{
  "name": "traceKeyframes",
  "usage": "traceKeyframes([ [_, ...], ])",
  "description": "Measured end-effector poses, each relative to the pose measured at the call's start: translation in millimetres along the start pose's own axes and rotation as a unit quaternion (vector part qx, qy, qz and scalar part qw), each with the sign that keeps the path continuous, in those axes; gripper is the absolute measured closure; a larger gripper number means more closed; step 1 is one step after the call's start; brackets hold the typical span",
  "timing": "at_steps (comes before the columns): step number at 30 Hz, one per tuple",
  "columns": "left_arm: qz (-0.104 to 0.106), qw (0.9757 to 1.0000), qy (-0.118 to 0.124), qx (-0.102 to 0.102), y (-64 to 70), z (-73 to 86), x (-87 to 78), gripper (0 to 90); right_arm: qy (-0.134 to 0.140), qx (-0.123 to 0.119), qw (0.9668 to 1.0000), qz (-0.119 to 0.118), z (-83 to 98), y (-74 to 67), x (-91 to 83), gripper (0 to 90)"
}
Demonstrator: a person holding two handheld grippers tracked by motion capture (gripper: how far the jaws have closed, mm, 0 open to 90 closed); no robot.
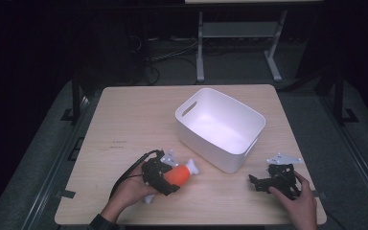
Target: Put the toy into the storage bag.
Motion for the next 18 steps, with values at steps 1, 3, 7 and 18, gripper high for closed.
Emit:
traceKeyframes([
  [1, -0.002, 1.0, -0.001, 0.002, -0.6, 0.8, -1.1, 22.5, 0.0, 0.0, 1.0, 0.0, 0.0, 0.0, 0.0, 0.0],
  [3, -0.001, 1.0, 0.003, 0.0, -0.9, 1.7, -2.7, 22.5, 0.0, 0.0, 1.0, 0.0, 0.1, 0.0, 0.0, 0.0],
  [7, -0.003, 1.0, 0.004, 0.002, -3.1, 4.4, -7.4, 22.5, 0.0, 0.0, 1.0, 0.0, 0.0, 0.0, 0.0, 0.0],
  [18, 0.0, 0.9998, 0.02, 0.003, -7.8, 4.7, -24.0, 22.5, 0.0, 0.0, 1.0, 0.0, 0.0, 0.0, 0.0, 0.0],
])
Point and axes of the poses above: each handheld gripper's, and its own axes: x roughly forward along the jaws, z roughly out of its underside, y roughly to its right, the point moved 6 cm from there along x, roughly forward along the jaws, and after that the axes turned 13 degrees about -y, right-handed, at the moved point
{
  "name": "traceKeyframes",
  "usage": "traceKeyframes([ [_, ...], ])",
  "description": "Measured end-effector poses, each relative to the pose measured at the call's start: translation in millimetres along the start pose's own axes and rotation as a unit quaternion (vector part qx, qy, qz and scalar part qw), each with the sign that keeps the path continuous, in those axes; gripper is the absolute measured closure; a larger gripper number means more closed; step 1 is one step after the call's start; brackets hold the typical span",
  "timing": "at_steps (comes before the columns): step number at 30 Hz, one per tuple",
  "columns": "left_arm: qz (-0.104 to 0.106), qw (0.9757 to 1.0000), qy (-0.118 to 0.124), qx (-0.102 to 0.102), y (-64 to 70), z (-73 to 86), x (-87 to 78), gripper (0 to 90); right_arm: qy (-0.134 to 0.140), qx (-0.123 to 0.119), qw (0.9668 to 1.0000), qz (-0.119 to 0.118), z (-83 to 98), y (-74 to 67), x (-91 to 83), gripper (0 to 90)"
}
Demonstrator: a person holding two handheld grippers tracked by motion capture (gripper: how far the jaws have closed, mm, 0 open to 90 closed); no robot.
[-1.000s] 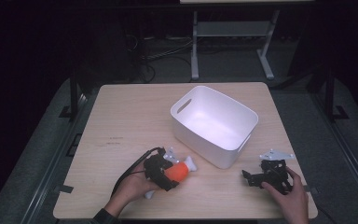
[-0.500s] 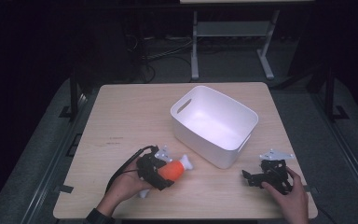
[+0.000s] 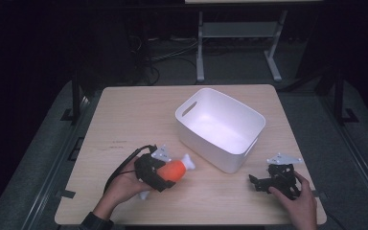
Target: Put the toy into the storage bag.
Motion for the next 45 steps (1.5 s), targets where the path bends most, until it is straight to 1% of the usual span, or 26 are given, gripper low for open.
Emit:
traceKeyframes([
  [1, -0.001, 1.0, 0.001, 0.001, -0.6, -0.4, -1.5, 22.5, 0.0, 0.0, 1.0, 0.0, 0.0, 0.0, 0.0, 0.0],
  [2, -0.001, 1.0, 0.007, -0.002, -0.8, -0.9, -2.7, 22.5, 0.0, 0.0, 1.0, 0.0, 0.0, 0.0, 0.0, 0.0],
  [3, 0.0, 1.0, 0.006, 0.001, -2.0, -1.0, -5.2, 22.5, 0.0, 0.0, 1.0, 0.0, 0.0, 0.0, 0.0, 0.0],
  [8, -0.002, 0.9999, 0.014, -0.003, -4.4, -2.4, -11.0, 22.5, 0.0, 0.0, 1.0, 0.0, 0.0, 0.0, 0.0, 0.0],
  [9, -0.003, 0.9999, 0.013, 0.0, -5.6, -2.5, -12.5, 22.5, 0.0, 0.0, 1.0, 0.0, 0.0, 0.0, 0.0, 0.0],
  [11, 0.0, 0.9997, 0.022, -0.008, -5.4, -3.8, -13.9, 22.5, 0.0, 0.0, 1.0, 0.0, 0.0, 0.0, 0.0, 0.0],
  [12, 0.0, 0.9999, 0.016, -0.002, -6.5, -3.3, -15.5, 22.5, 0.0, 0.0, 1.0, 0.0, 0.0, 0.0, 0.0, 0.0],
  [13, -0.002, 0.9998, 0.018, -0.002, -7.0, -3.6, -16.6, 22.5, 0.0, 0.0, 1.0, 0.0, 0.0, 0.0, 0.0, 0.0],
  [14, 0.0, 0.9997, 0.025, -0.007, -7.1, -4.6, -17.1, 22.5, 0.0, 0.0, 1.0, 0.0, 0.0, 0.0, 0.0, 0.0],
  [15, 0.002, 0.9996, 0.026, -0.008, -7.4, -4.9, -18.1, 22.5, 0.0, 0.0, 1.0, 0.0, 0.0, 0.0, 0.0, 0.0],
  [17, 0.002, 0.9997, 0.022, -0.005, -8.6, -5.0, -20.4, 22.5, 0.0, 0.0, 1.0, 0.0, 0.0, 0.0, 0.0, 0.0],
  [18, 0.001, 0.9997, 0.024, -0.003, -9.3, -5.9, -21.3, 22.5, 0.0, 0.0, 1.0, 0.0, 0.0, 0.1, 0.0, 0.0],
  [19, 0.003, 0.9996, 0.028, -0.007, -9.2, -7.0, -22.0, 22.5, 0.0, 0.0, 1.0, 0.0, 0.0, 0.0, 0.0, 0.0],
  [22, 0.004, 0.9996, 0.027, -0.003, -10.9, -8.7, -25.5, 22.5, 0.0, 0.0, 1.0, 0.0, 0.0, 0.0, 0.0, 0.0],
  [25, 0.005, 0.9994, 0.035, -0.006, -12.1, -11.8, -29.3, 22.5, 0.0, 0.0, 1.0, 0.0, 0.0, 0.0, 0.0, 0.0],
  [26, 0.003, 0.9995, 0.033, -0.002, -13.4, -12.5, -31.7, 22.5, 0.0, 0.0, 1.0, 0.0, 0.0, 0.0, 0.0, 0.0],
  [29, 0.004, 0.9993, 0.037, -0.003, -13.9, -15.1, -35.3, 22.5, 0.0, 0.0, 1.0, 0.0, 0.0, 0.0, 0.0, 0.0],
  [31, 0.004, 0.9993, 0.037, 0.002, -15.2, -16.4, -38.5, 22.5, 0.0, 0.0, 1.0, 0.0, 0.0, 0.0, 0.0, 0.0],
  [33, 0.009, 0.9991, 0.042, 0.0, -15.9, -18.3, -41.3, 22.5, 0.0, 0.0, 1.0, 0.0, 0.0, 0.0, 0.0, 0.0],
  [35, 0.01, 0.9991, 0.04, 0.002, -17.0, -18.8, -43.1, 22.5, 0.0, 0.0, 1.0, 0.0, 0.0, 0.0, 0.0, 0.0],
  [36, 0.012, 0.999, 0.044, -0.002, -17.5, -19.8, -44.2, 22.5, 0.0, 0.0, 1.0, 0.0, 0.0, 0.0, 0.0, 0.0],
  [39, 0.012, 0.999, 0.044, 0.003, -19.0, -20.9, -48.3, 22.5, 0.0, 0.0, 1.0, 0.0, 0.0, 0.0, 0.0, 0.0],
  [40, 0.014, 0.9988, 0.047, -0.001, -19.0, -21.6, -49.8, 22.5, 0.0, 0.0, 1.0, 0.0, 0.0, 0.0, 0.0, 0.0],
  [41, 0.017, 0.9987, 0.047, 0.001, -19.4, -21.9, -51.2, 22.5, 0.0, 0.0, 1.0, 0.0, 0.0, 0.0, 0.0, 0.0],
  [42, 0.019, 0.9984, 0.052, -0.001, -19.3, -22.8, -51.8, 22.5, 0.0, 0.0, 1.0, 0.0, 0.0, 0.0, 0.0, 0.0],
  [45, 0.016, 0.9988, 0.047, 0.003, -21.8, -24.3, -55.6, 22.5, 0.0, 0.001, 1.0, 0.0, 0.0, -0.1, -0.1, 0.0],
])
Point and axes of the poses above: each handheld gripper's, and its own axes: x roughly forward along the jaws, z roughly out of its underside, y roughly to its right, the point moved 6 cm from there along x, roughly forward along the jaws, and after that the axes turned 13 degrees about -y, right-handed, at the moved point
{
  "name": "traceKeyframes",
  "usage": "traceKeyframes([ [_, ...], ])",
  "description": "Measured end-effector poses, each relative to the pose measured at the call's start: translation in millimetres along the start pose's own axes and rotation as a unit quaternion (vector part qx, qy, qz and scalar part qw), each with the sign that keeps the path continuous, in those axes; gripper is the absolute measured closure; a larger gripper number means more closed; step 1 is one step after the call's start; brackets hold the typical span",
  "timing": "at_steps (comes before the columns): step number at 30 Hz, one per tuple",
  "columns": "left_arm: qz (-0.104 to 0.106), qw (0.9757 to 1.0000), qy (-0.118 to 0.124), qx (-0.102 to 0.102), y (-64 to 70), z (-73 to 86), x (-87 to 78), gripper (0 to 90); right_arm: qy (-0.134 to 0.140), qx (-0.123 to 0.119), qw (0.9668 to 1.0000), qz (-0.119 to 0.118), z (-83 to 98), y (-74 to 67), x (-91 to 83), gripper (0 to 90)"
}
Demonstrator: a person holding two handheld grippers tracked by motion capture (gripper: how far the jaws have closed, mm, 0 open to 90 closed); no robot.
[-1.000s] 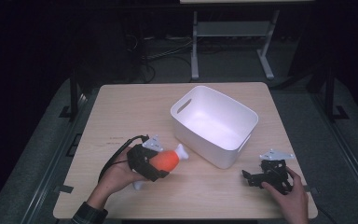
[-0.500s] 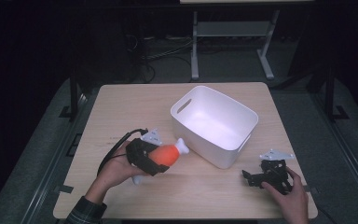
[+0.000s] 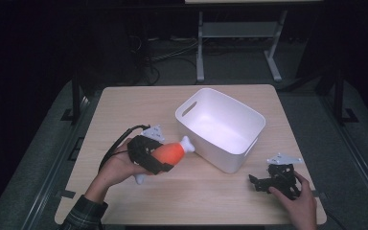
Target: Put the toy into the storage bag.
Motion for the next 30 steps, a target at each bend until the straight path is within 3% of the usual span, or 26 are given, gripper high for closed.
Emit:
traceKeyframes([
  [17, -0.001, 0.9996, 0.026, 0.014, -11.1, -25.7, -29.4, 22.6, 0.001, -0.001, 1.0, 0.001, -0.1, 0.2, 0.1, 0.0],
  [30, 0.005, 0.999, 0.042, 0.015, -25.3, -44.3, -42.4, 22.6, 0.0, -0.001, 1.0, 0.001, 0.0, 0.1, 0.0, 0.0],
])
Point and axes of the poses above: each handheld gripper's, and its own axes: x roughly forward along the jaws, z roughly out of its underside, y roughly to its right, the point moved 6 cm from there along x, roughly forward along the jaws, and after that the axes turned 13 degrees about -y, right-handed, at the moved point
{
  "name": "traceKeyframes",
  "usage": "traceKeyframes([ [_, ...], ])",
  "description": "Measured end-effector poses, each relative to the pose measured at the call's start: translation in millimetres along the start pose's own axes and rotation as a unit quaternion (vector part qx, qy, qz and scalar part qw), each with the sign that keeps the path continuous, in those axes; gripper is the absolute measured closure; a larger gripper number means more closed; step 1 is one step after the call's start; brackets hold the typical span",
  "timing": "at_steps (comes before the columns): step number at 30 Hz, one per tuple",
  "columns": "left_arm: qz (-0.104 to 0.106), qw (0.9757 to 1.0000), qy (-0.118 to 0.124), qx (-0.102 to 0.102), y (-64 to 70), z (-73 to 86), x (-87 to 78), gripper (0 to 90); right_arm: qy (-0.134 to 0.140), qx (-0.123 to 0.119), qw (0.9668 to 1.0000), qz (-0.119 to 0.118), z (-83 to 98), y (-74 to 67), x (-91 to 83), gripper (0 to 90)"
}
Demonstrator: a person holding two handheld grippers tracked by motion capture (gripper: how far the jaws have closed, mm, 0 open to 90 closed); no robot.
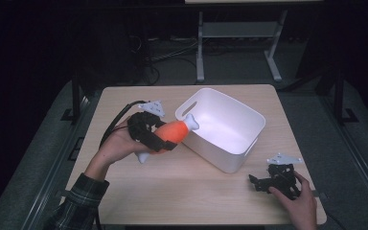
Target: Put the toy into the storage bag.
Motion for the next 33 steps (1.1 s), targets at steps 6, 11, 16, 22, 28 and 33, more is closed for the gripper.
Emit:
traceKeyframes([
  [6, 0.001, 1.0, 0.003, 0.001, -6.7, -12.8, -5.4, 22.5, 0.0, 0.0, 1.0, 0.0, 0.0, 0.1, -0.1, 0.0],
  [11, -0.005, 1.0, 0.003, 0.008, -12.4, -23.5, -8.6, 22.5, 0.0, 0.0, 1.0, 0.0, 0.0, 0.0, 0.0, 0.0],
  [16, -0.009, 0.9999, 0.001, 0.014, -17.6, -34.2, -9.7, 22.5, 0.0, 0.0, 1.0, 0.0, 0.0, 0.0, 0.0, 0.0],
  [22, -0.015, 0.9997, 0.003, 0.018, -24.7, -50.6, -8.8, 22.5, 0.0, 0.0, 1.0, 0.0, 0.0, 0.0, 0.0, 0.0],
  [28, -0.019, 0.9994, -0.002, 0.028, -30.4, -66.6, -5.0, 22.5, 0.0, 0.0, 1.0, 0.0, 0.0, 0.0, -0.1, 0.0],
  [33, -0.022, 0.9991, -0.008, 0.035, -35.5, -80.5, -0.2, 22.5, 0.0, 0.0, 1.0, 0.001, 0.0, 0.2, 0.0, 0.0],
])
Point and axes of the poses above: each handheld gripper's, and its own axes: x roughly forward along the jaws, z roughly out of its underside, y roughly to its right, the point moved 6 cm from there along x, roughly forward along the jaws, and after that the axes turned 13 degrees about -y, right-handed, at the moved point
